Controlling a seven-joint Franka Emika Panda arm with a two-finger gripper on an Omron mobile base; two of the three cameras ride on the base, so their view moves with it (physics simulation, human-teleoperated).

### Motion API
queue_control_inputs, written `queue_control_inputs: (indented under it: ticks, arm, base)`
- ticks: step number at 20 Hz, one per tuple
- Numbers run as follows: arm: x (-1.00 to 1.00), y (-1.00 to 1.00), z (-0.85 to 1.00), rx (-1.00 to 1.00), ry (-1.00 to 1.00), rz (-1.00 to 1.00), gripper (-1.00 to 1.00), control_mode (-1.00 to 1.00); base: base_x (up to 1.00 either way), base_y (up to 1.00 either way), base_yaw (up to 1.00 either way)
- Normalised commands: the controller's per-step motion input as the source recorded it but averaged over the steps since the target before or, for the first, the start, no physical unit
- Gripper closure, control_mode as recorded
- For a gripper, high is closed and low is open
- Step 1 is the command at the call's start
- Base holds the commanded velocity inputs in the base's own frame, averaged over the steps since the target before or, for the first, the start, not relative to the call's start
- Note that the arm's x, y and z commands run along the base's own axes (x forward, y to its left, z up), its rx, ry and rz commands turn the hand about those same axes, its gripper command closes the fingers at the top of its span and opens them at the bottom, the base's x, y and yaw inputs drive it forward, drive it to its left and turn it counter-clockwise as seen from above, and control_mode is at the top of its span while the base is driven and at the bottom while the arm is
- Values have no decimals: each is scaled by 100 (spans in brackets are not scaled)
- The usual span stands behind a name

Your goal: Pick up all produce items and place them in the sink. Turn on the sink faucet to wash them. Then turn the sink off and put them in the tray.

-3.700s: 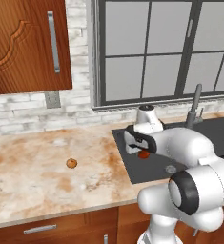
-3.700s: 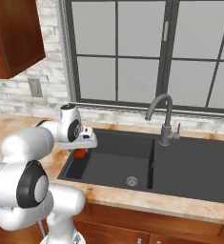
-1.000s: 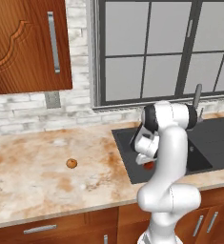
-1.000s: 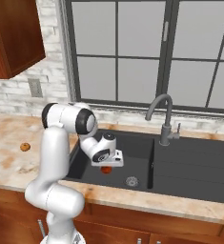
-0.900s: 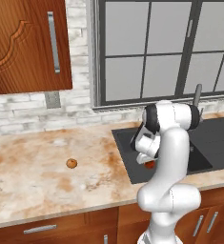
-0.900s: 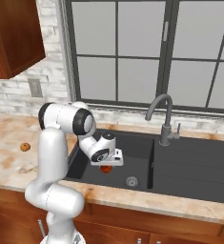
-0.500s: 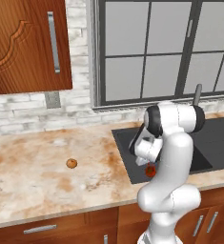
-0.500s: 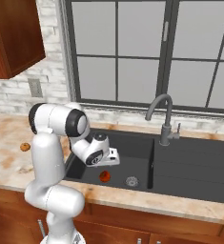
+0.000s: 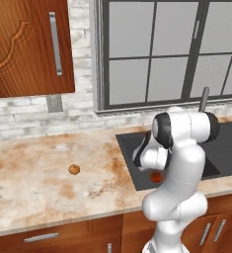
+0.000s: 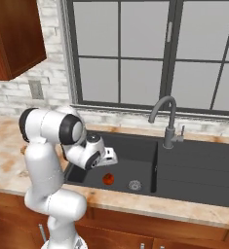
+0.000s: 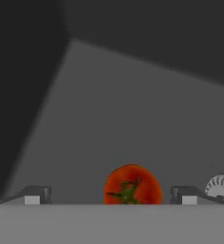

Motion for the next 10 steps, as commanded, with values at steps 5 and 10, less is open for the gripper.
queue_control_inputs:
  ticks: [5, 10]
  arm:
    - [-35, 20, 98, -6, -5, 1, -100, -100]
    - [-25, 47, 100, -5, -3, 0, -100, -100]
  base:
    - [0, 0, 0]
    - [0, 0, 0]
